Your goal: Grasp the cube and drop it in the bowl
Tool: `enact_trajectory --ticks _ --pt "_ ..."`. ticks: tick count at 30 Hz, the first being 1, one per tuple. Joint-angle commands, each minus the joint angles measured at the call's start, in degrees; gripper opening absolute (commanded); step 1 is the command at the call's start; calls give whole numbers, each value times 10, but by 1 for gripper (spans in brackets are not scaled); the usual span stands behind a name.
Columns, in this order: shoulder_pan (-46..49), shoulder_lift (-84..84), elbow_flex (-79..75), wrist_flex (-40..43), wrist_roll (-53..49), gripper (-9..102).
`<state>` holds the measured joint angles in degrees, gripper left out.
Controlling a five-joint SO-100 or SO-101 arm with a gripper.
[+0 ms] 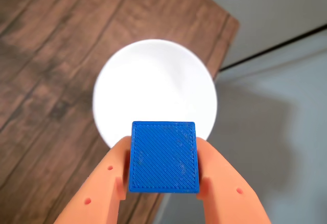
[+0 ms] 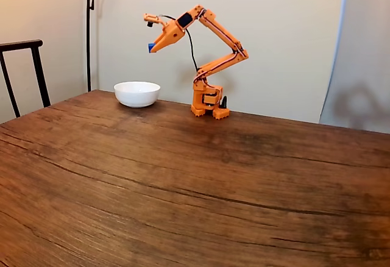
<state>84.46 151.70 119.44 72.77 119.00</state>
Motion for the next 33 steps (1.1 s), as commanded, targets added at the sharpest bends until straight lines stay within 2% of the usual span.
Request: enact_trajectory --ticks 1,15,24,26,31,33 --pt "21 -16 19 -36 6 2" --pt "56 -204 87 -240 6 2" --pt "62 -287 78 -250 6 4" --pt "62 -291 78 -249 6 7" --pt "62 -292 78 -241 7 25" --pt "61 -289 78 -235 7 27"
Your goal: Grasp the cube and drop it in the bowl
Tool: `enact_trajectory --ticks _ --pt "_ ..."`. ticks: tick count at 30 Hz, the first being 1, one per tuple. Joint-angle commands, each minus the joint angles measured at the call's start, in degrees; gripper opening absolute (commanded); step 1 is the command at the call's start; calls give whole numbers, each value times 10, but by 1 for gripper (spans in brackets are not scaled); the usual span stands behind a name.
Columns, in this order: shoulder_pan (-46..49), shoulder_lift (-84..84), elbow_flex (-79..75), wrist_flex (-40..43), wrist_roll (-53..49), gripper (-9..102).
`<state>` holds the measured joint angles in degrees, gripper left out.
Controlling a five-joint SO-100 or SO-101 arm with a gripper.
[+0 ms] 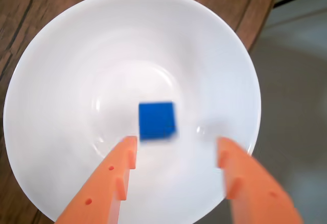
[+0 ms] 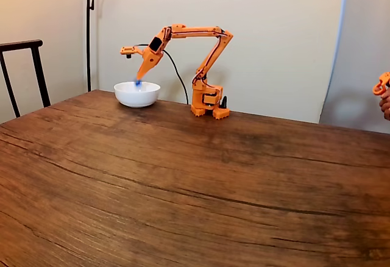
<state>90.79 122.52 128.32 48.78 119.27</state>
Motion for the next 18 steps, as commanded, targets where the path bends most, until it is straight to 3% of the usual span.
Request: enact_trajectory --ticks 1,10,18 --pt "-3 6 -12 12 4 27" --pt "-29 9 -115 156 5 27" --pt "-133 16 -197 331 33 27"
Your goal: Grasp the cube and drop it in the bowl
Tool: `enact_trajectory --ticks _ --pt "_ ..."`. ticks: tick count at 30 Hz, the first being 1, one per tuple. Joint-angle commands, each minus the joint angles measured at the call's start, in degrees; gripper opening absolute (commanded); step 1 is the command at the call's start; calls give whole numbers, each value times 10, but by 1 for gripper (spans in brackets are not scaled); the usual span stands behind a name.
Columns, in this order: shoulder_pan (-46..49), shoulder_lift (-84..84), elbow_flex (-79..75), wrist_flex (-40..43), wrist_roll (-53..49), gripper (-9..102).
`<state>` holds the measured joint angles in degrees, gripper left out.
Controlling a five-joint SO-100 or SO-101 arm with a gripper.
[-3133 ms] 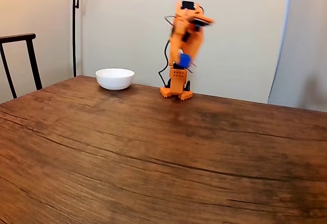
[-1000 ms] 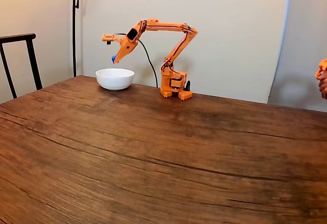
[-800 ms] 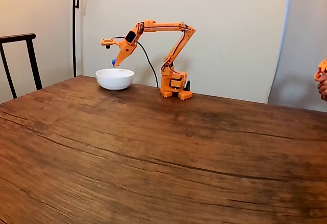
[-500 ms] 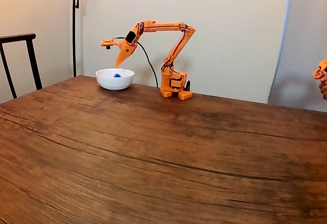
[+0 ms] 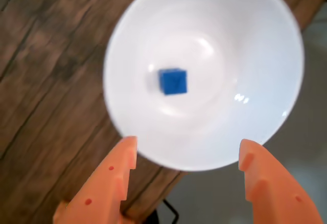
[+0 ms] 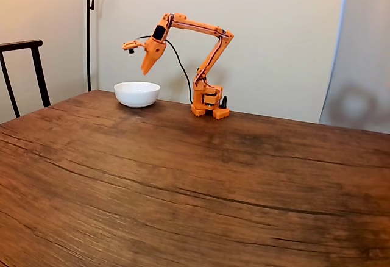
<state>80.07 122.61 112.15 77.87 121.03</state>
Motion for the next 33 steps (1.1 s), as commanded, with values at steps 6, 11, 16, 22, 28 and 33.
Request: enact_trajectory --ticks 6,11,16,22,28,33 --pt "-131 130 -48 102 14 11" --pt "-233 229 -46 189 -43 2" --pt "-378 323 -44 227 -134 2" --pt "-545 408 -43 226 -220 2" --pt "-669 436 -42 221 -243 -1" --pt "-711 438 -42 221 -233 -1"
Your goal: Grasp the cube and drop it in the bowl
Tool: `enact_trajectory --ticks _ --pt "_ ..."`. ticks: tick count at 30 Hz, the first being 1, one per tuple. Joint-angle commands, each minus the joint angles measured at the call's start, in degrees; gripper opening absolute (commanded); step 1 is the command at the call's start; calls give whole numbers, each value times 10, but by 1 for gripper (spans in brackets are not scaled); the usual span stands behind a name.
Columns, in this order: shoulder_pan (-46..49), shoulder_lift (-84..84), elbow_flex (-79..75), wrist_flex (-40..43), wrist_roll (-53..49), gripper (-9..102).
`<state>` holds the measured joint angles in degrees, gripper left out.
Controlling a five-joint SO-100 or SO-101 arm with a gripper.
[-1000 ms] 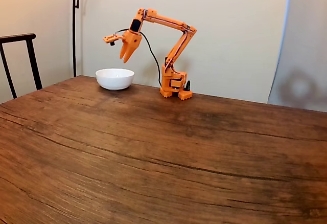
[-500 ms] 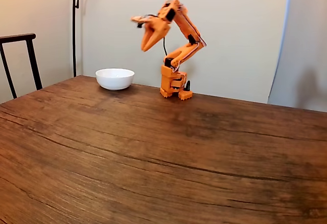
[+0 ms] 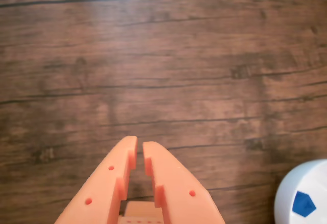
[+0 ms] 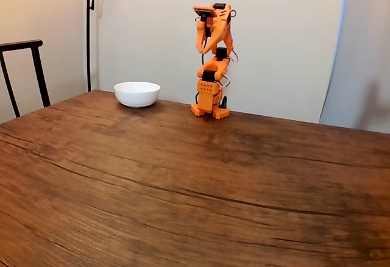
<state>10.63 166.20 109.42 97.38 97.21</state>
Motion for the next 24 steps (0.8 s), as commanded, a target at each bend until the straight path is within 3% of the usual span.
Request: enact_trajectory --ticks 1,12,18,24 --pt "-20 3 -15 27 12 -1" --pt "-21 90 -10 32 105 -1" --pt "-40 232 106 28 101 -1" --pt "-72 241 175 14 105 -1"
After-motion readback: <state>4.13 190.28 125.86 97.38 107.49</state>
